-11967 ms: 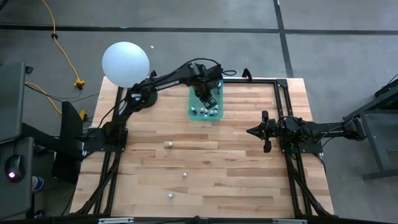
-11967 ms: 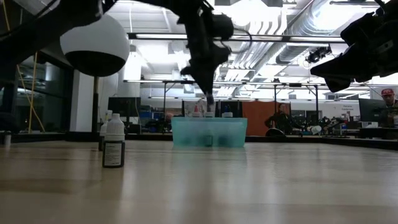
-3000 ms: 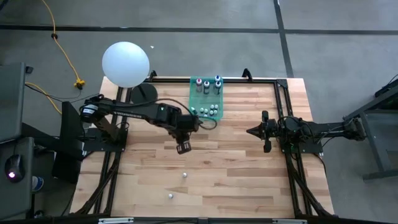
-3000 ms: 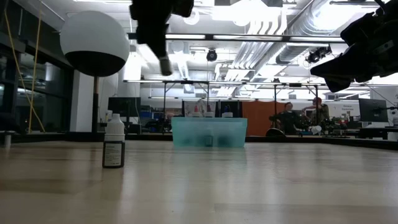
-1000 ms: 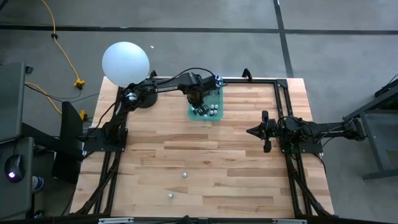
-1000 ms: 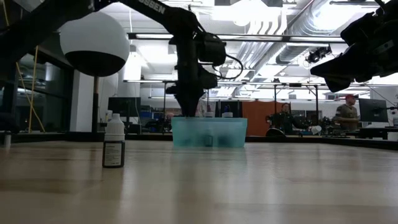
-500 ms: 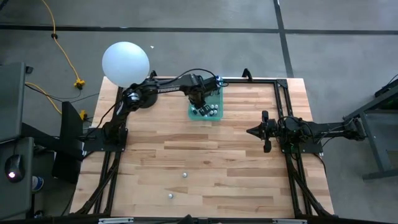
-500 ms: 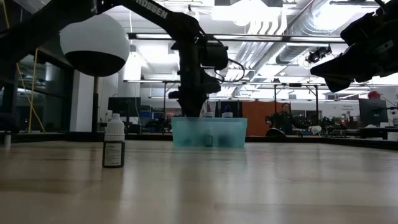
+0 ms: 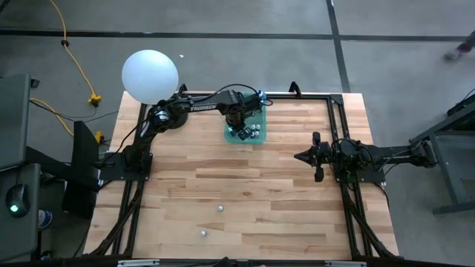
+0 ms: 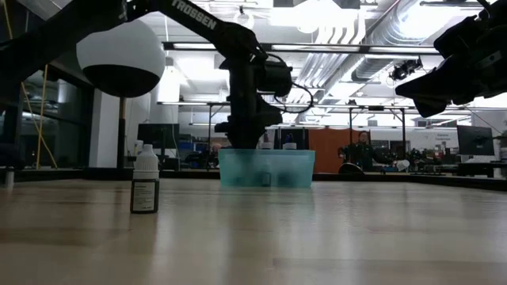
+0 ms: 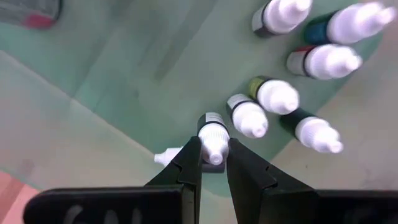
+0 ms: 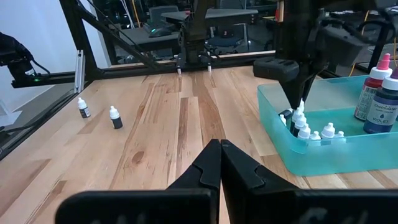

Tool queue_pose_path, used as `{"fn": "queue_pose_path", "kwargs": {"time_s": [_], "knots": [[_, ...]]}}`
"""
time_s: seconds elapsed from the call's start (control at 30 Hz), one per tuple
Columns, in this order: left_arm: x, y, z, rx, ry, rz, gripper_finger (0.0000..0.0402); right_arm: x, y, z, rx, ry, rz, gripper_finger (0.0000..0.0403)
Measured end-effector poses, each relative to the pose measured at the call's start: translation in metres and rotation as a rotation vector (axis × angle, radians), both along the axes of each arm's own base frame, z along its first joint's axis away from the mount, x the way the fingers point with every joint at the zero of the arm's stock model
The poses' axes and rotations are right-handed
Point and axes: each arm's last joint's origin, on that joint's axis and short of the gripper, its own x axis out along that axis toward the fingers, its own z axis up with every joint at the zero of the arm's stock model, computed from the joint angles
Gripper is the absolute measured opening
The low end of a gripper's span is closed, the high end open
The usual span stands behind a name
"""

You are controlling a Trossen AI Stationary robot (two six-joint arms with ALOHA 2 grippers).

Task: Pick & Place food coloring
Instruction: Put the green food coloring bottle into the light blue bin

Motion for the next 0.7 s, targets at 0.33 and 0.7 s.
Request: {"fn": "queue_pose_path", "kwargs": {"time_s": [0.33, 0.7], "knots": [[0.0000, -0.0006, 0.0013, -0.012, -0.007, -0.024, 0.0049, 0.0000, 0.0000, -0.0001, 0.000, 0.000, 0.000, 0.0000], [0.0001, -0.0007, 0.0013, -0.015, -0.009, -0.031, 0.0068, 0.0000, 0.0000, 0.0000, 0.000, 0.000, 0.000, 0.0000]]}}
